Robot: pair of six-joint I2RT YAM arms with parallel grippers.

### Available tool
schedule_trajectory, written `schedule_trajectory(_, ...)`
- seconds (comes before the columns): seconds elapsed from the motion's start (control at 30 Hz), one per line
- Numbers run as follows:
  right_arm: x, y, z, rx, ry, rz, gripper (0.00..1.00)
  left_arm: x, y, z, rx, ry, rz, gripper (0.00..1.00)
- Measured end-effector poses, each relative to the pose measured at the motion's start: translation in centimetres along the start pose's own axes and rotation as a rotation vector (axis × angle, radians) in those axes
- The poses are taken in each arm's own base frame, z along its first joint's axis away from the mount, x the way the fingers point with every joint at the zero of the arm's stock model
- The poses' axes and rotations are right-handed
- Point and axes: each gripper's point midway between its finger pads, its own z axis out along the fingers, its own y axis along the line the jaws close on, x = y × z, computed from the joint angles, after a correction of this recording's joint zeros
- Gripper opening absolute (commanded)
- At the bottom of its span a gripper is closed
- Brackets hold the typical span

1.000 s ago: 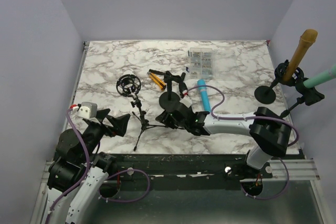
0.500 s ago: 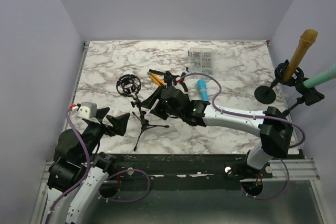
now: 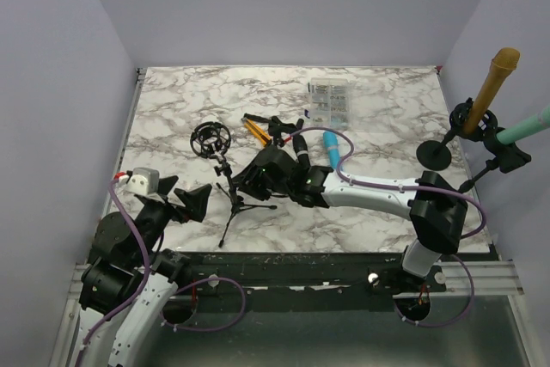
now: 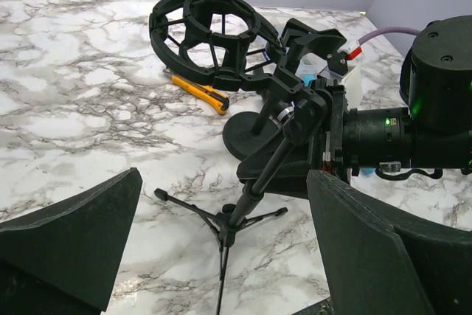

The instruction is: Remove the microphone from the stand

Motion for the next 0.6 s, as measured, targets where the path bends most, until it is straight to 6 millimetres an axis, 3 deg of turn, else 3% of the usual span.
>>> schedule_trajectory(0.17,0.1,0.6,0.1,-0.025,0.002,0.037,0.01,-0.1,0.0,0.0,0.001,-0.004,0.002,0.99)
schedule_trajectory(0.37,0.0,0.4,0.4,-0.109,-0.015,0.071,0.01,-0.4,-0.1,-0.3,0.006,-0.023,0.002,0.98)
schedule_trajectory(0.6,-0.3,-0.6,-0.3,-0.407,-0.072,0.082,0.01,-0.4,-0.1,-0.4,0.008,-0.028,0.002,0.99)
